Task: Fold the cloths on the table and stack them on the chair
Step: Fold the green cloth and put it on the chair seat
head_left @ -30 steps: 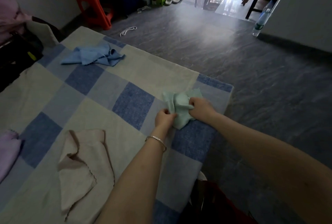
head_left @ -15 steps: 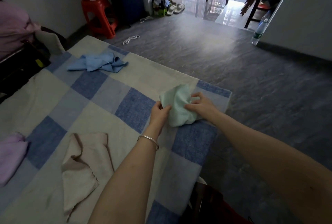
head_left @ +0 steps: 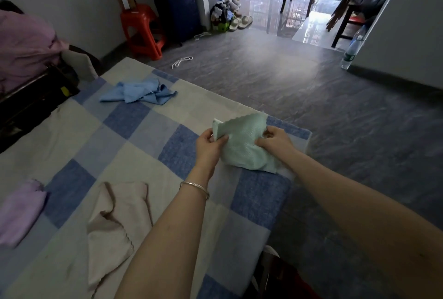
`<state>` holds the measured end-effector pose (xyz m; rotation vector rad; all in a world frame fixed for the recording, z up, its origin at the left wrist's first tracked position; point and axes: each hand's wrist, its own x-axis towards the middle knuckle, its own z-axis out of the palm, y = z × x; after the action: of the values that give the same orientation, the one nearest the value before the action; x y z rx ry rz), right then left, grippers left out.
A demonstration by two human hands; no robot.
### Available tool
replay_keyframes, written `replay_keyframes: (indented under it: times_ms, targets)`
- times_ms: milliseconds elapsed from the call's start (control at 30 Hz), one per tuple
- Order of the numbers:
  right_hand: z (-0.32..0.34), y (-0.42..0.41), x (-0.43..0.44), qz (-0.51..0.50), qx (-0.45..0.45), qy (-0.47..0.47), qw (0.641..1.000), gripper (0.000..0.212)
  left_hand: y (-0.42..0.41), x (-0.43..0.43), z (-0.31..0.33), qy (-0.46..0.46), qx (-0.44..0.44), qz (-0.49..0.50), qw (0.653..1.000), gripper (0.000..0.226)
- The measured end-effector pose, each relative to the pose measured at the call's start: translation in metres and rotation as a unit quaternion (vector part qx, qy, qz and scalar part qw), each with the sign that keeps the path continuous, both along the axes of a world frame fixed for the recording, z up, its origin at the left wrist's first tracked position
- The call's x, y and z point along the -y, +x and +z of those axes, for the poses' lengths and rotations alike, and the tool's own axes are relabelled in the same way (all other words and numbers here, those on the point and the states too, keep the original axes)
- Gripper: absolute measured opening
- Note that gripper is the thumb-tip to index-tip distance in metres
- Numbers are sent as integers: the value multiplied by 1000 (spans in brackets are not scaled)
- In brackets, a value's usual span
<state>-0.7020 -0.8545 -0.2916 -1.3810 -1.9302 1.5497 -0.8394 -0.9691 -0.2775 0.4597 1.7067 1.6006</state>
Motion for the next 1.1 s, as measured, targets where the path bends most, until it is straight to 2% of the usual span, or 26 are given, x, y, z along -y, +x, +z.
replay_keyframes:
  times_ms: [167,333,500,567,633,733,833,933,967,1067,1100]
  targets:
    - [14,-8,0,-5,-75,-62,995,29,-4,-5,17,18,-1,5,1000,29]
    - [24,-21,0,-8,-89,-39,995,22,-2,-6,27,19,-4,-18,1000,6]
    - [28,-24,0,-25,-77,-40,996,28,1,-12,38,-20,24,-22,999,32]
    - [29,-24,1,-17,-69,-48,996,24,-1,-13,38,-45,33,-31,998,41]
    - [32,-25,4,-14,-94,-111,989,9,-3,-13,35,-45,74,-36,996,45]
    - [30,-26,4,-38,-164,-248,954,4,-3,-13,40,-13,156,-18,988,41]
    - [32,-24,3,-16,-188,-298,936,27,-5,-12,44,9,188,-14,982,42]
    - [38,-22,1,27,-210,-281,936,47,-10,-11,42,-4,165,-6,986,49]
    - [40,-21,-1,27,-216,-270,938,44,-12,-10,42,-12,153,0,988,51]
    - [45,-21,-7,3,-252,-245,936,14,-16,-7,40,-34,125,10,991,55]
    - [46,-22,-10,-4,-262,-238,935,15,-17,-6,38,-33,129,10,991,55]
